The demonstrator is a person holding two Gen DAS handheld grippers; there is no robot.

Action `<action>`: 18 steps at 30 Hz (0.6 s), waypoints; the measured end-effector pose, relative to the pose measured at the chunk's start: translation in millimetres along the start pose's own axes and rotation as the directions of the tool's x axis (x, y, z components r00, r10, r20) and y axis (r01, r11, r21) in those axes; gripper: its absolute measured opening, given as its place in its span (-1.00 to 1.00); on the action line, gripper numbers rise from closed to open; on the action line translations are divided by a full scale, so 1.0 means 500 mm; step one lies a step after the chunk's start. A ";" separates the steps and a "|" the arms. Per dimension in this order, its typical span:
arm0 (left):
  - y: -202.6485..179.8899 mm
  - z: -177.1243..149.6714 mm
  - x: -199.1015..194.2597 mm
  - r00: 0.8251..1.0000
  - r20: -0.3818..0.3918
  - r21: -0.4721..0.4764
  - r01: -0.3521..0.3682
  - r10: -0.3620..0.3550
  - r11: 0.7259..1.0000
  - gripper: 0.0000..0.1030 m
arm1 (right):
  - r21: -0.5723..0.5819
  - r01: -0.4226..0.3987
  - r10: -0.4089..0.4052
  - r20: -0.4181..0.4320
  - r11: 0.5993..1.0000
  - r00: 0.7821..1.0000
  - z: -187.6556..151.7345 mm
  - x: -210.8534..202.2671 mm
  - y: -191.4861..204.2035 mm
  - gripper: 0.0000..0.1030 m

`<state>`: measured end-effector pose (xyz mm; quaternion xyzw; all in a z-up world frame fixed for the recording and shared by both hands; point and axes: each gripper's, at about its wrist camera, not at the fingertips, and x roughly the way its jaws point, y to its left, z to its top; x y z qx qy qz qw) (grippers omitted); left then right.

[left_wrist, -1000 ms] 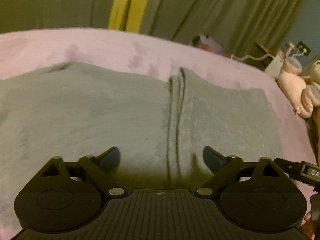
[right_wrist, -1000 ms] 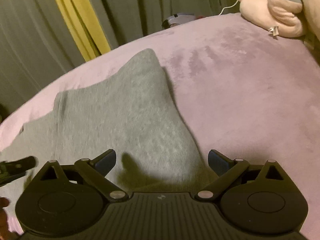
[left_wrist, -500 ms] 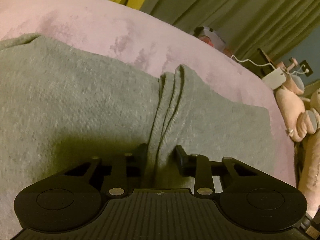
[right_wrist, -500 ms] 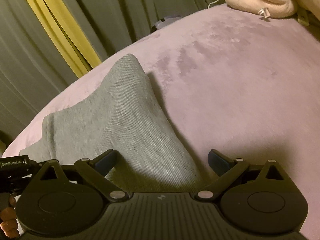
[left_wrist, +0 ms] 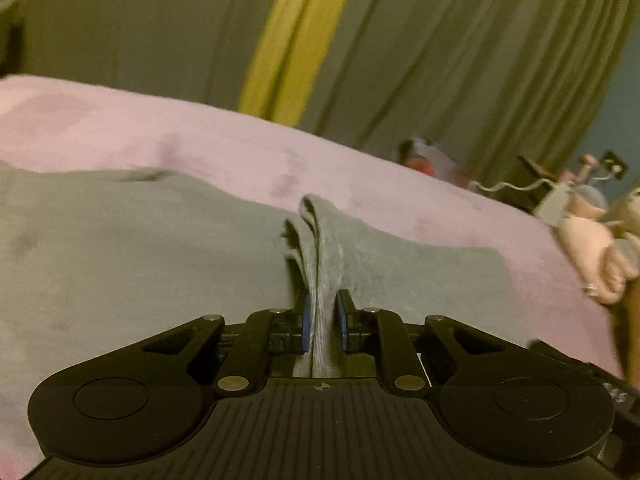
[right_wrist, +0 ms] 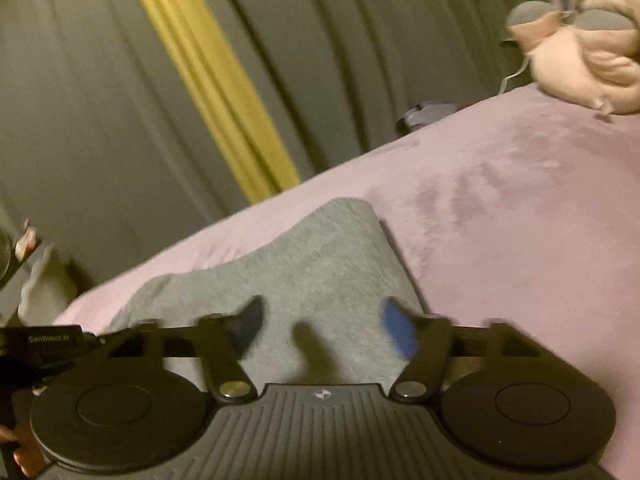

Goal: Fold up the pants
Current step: 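Hold the center fold with the left tool and pull it taut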

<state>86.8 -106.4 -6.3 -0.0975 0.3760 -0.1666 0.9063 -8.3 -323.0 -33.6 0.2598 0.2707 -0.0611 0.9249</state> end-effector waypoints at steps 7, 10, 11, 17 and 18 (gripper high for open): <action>0.058 -0.014 0.029 0.994 -0.096 -0.082 -0.057 0.049 0.995 -0.07 | -0.010 0.044 -0.045 -0.121 0.999 0.992 -0.002 0.045 0.000 -0.28; 0.074 -0.021 0.027 0.990 -0.138 -0.110 0.006 -0.022 0.994 -0.03 | -0.002 0.041 -0.041 -0.122 0.999 0.992 -0.003 0.045 -0.004 -0.28; 0.079 -0.025 0.030 0.986 -0.159 -0.122 0.028 -0.047 0.992 -0.03 | -0.003 0.042 -0.042 -0.122 0.999 0.992 -0.007 0.044 -0.005 -0.28; 0.083 -0.047 0.045 0.972 -0.211 -0.120 0.078 -0.102 0.990 -0.29 | -0.027 0.053 -0.055 -0.121 0.998 0.991 -0.010 0.041 0.005 -0.27; 0.079 -0.047 0.046 0.971 -0.216 -0.102 0.076 -0.097 0.992 -0.34 | -0.032 0.055 -0.059 -0.121 0.998 0.991 -0.011 0.041 0.007 -0.27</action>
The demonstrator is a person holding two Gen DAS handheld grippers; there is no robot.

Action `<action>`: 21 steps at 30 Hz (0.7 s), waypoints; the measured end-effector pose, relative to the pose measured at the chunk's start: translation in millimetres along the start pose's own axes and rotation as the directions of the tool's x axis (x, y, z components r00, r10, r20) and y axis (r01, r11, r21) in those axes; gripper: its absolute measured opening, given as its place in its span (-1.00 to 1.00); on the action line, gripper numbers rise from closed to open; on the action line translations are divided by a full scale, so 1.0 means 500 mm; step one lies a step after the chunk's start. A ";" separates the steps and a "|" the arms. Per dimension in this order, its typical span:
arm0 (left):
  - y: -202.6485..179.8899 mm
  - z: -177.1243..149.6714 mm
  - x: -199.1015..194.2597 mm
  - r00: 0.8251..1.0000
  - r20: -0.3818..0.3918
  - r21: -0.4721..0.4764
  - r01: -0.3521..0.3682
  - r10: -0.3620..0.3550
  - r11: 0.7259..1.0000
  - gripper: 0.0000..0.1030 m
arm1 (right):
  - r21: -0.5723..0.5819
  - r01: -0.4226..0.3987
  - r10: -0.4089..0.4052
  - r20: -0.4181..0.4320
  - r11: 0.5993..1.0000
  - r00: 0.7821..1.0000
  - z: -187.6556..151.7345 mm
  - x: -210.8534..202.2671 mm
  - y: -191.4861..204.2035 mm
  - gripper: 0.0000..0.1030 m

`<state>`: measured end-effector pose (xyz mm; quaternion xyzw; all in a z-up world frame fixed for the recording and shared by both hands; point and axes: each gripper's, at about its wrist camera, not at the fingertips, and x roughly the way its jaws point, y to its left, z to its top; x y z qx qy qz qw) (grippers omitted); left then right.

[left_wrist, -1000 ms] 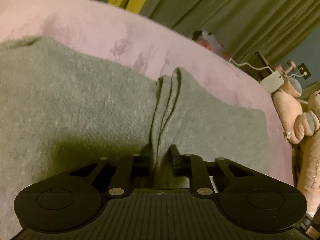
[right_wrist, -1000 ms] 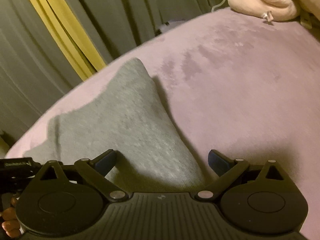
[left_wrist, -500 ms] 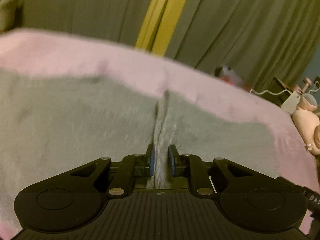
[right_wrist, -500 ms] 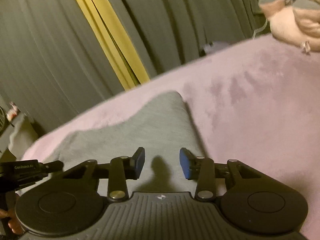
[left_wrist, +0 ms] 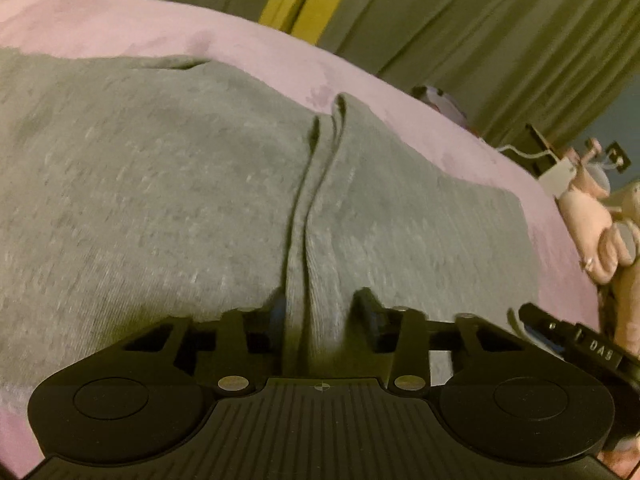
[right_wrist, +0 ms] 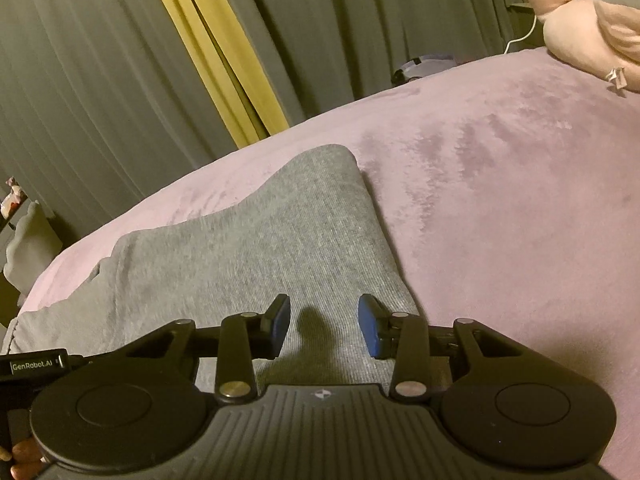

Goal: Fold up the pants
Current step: 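Hold the center fold with the left tool and pull it taut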

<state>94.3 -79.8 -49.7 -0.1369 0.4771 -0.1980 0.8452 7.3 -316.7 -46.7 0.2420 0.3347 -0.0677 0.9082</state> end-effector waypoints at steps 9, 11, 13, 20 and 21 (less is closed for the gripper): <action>-0.021 0.003 -0.026 0.999 0.035 0.056 -0.027 0.025 0.998 -0.62 | -0.052 0.039 -0.039 -0.004 0.998 0.999 -0.003 -0.008 0.019 -0.27; -0.016 0.004 -0.044 0.999 0.040 0.055 -0.018 0.016 0.998 -0.64 | -0.084 0.051 -0.052 -0.001 0.995 0.999 -0.006 -0.016 0.031 -0.24; -0.009 0.009 -0.058 0.998 0.052 0.054 -0.023 0.020 0.998 -0.67 | -0.115 0.048 -0.047 0.009 0.992 0.999 -0.010 -0.031 0.044 -0.19; 0.028 -0.002 -0.074 0.980 0.053 0.066 -0.196 0.193 0.978 -0.36 | -0.159 0.006 -0.011 -0.029 0.987 1.000 -0.039 -0.072 0.082 -0.03; 0.025 -0.009 -0.086 0.975 0.074 0.067 -0.213 0.208 0.975 -0.36 | -0.178 0.029 -0.044 -0.080 0.984 0.996 -0.047 -0.058 0.088 -0.01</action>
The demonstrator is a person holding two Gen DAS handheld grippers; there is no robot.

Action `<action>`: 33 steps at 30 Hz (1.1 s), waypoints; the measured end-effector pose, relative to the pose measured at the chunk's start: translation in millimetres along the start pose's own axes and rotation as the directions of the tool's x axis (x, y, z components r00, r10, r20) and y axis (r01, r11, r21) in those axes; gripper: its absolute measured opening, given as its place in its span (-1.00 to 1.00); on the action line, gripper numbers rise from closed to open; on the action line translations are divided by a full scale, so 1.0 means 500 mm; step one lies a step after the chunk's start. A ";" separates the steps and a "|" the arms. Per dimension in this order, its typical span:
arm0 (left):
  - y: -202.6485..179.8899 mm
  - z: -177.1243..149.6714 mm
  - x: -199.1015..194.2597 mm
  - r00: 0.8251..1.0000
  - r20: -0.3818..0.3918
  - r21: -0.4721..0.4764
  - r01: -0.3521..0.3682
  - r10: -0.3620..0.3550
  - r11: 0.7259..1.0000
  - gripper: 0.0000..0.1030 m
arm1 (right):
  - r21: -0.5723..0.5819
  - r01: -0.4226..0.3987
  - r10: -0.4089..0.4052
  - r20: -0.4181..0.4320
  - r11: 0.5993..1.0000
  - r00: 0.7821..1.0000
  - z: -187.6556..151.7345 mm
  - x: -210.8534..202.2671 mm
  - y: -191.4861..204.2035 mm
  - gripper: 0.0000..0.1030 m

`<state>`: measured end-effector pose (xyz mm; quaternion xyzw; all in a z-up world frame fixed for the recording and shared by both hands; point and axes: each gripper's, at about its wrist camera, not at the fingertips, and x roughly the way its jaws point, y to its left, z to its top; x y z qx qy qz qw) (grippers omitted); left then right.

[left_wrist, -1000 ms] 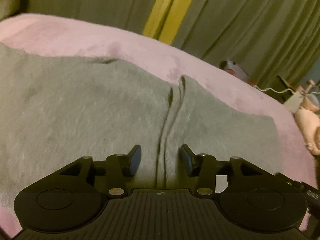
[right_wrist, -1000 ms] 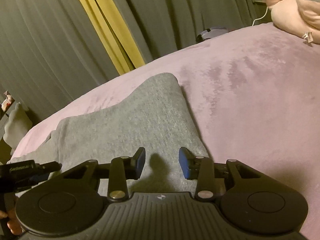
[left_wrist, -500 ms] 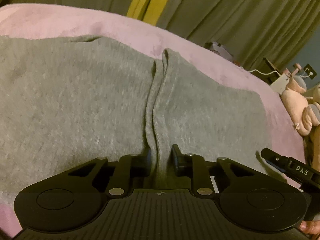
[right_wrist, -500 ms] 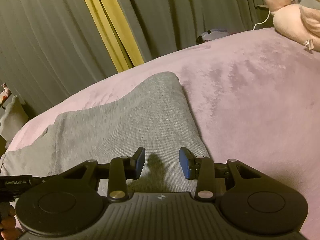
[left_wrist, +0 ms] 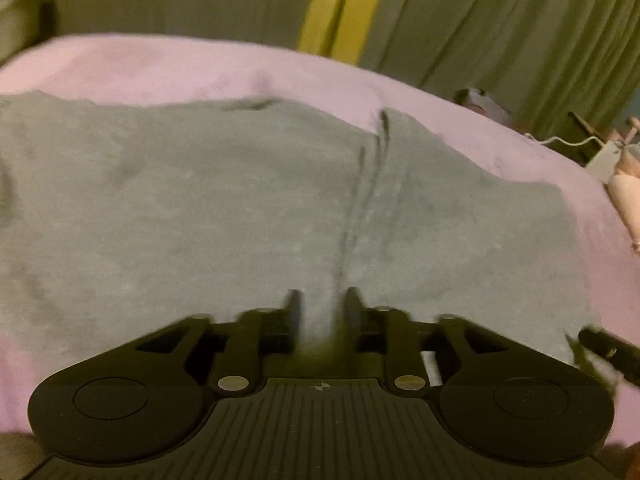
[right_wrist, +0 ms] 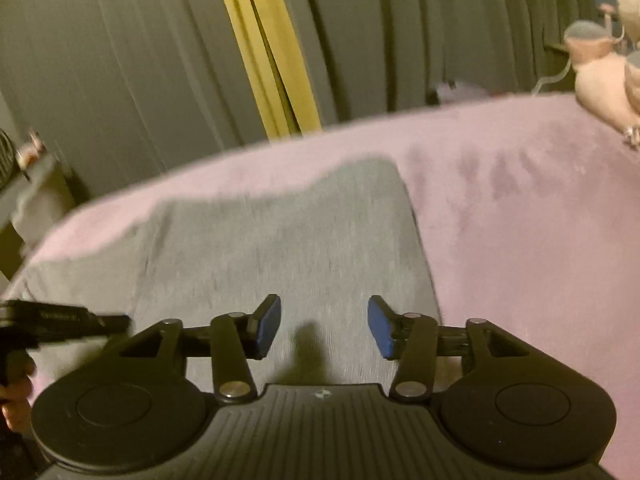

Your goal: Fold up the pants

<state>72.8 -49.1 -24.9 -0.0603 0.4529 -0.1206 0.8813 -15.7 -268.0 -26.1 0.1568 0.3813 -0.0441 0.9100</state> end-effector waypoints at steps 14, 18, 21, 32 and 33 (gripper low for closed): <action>-0.086 -0.090 0.003 0.994 -0.002 0.170 0.107 -0.109 0.980 -0.42 | -0.142 0.033 -0.041 -0.056 0.989 0.998 -0.028 0.020 0.064 -0.10; -0.055 -0.077 -0.017 0.995 -0.010 0.108 0.101 -0.101 0.989 -0.73 | -0.124 0.179 -0.186 -0.043 0.976 0.982 -0.011 0.014 0.036 -0.29; -0.010 -0.068 -0.020 0.989 -0.018 -0.029 0.145 -0.146 0.989 -0.78 | -0.076 0.239 -0.241 -0.023 0.968 0.970 0.000 -0.003 0.015 -0.30; -0.011 -0.060 -0.016 0.985 0.030 -0.014 0.169 -0.169 0.985 -0.15 | 0.052 0.066 -0.060 -0.096 0.996 0.994 -0.025 -0.008 -0.009 -0.20; -0.004 -0.056 -0.021 0.987 0.031 -0.032 0.160 -0.159 0.987 -0.15 | 0.024 0.107 -0.105 -0.073 0.994 0.992 -0.020 -0.011 -0.003 -0.19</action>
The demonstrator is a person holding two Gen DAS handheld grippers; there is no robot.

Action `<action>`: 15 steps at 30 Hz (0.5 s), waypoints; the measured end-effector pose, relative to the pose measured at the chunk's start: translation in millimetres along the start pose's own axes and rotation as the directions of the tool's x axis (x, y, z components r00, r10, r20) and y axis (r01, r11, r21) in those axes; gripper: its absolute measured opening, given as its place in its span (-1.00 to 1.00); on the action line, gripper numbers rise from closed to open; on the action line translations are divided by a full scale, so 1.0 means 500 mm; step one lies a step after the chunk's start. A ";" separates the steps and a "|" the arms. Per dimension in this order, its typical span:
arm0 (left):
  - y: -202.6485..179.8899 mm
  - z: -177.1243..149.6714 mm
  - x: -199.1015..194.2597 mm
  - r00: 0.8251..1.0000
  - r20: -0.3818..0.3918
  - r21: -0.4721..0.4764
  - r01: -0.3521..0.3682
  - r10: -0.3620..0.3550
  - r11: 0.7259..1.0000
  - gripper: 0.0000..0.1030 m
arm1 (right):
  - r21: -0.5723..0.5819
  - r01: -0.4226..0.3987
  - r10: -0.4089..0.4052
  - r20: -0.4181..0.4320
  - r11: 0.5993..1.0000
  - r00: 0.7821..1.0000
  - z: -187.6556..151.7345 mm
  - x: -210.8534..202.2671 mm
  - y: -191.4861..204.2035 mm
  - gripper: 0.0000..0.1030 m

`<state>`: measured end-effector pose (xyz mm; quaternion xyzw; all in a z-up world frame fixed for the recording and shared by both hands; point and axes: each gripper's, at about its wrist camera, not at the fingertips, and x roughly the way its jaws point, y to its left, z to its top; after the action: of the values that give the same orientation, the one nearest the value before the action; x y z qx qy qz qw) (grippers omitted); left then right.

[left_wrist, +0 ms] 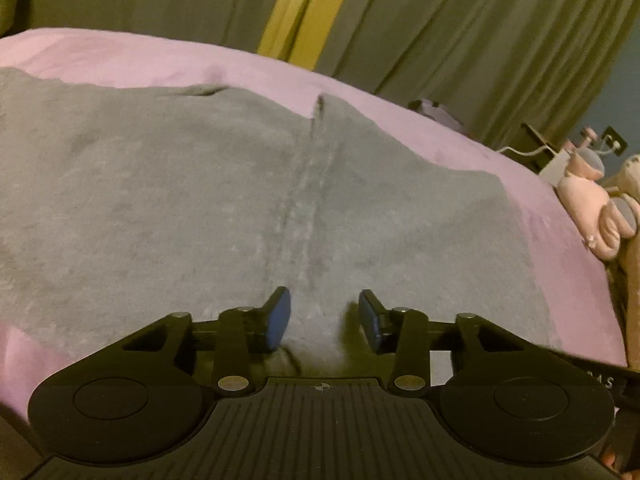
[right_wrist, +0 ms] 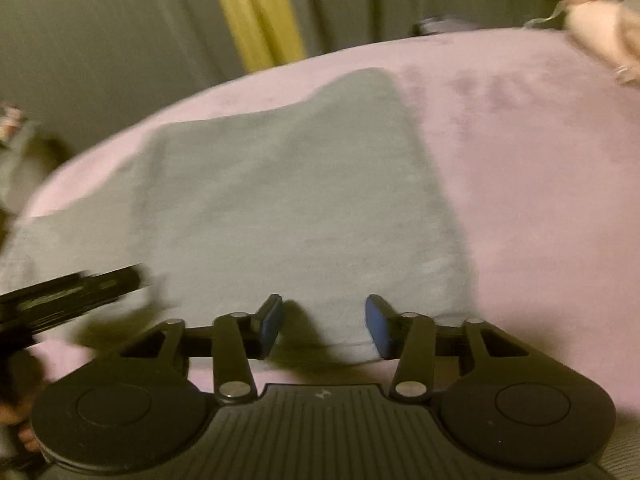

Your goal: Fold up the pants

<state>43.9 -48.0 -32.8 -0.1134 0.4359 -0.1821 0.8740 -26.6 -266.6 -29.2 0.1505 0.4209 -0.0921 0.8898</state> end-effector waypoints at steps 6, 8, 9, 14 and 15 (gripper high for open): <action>0.022 0.027 -0.028 0.982 0.118 -0.029 -0.143 0.145 0.989 -0.08 | -0.133 0.139 -0.113 0.189 0.981 0.976 0.043 -0.013 -0.002 0.24; 0.000 0.041 -0.027 0.976 0.159 0.023 -0.153 0.148 0.988 -0.05 | -0.141 0.108 -0.076 0.219 0.984 0.973 0.051 -0.004 -0.005 0.24; -0.016 0.047 -0.025 0.973 0.180 0.061 -0.159 0.146 0.985 -0.03 | -0.153 0.101 -0.065 0.226 0.983 0.972 0.057 0.009 -0.004 0.24; -0.072 0.083 0.031 0.975 0.180 0.176 -0.165 0.133 0.971 0.24 | -0.235 0.115 -0.064 0.217 0.965 0.974 0.080 0.084 0.042 0.02; -0.067 0.090 0.046 0.977 0.176 0.153 -0.150 0.122 0.977 0.29 | -0.243 0.117 -0.063 0.221 0.963 0.973 0.085 0.095 0.046 0.02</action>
<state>85.5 -86.2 -11.0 -0.0251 0.3521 -0.1472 0.9240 40.5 -261.5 -36.2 0.0051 0.3388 -0.0935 0.9362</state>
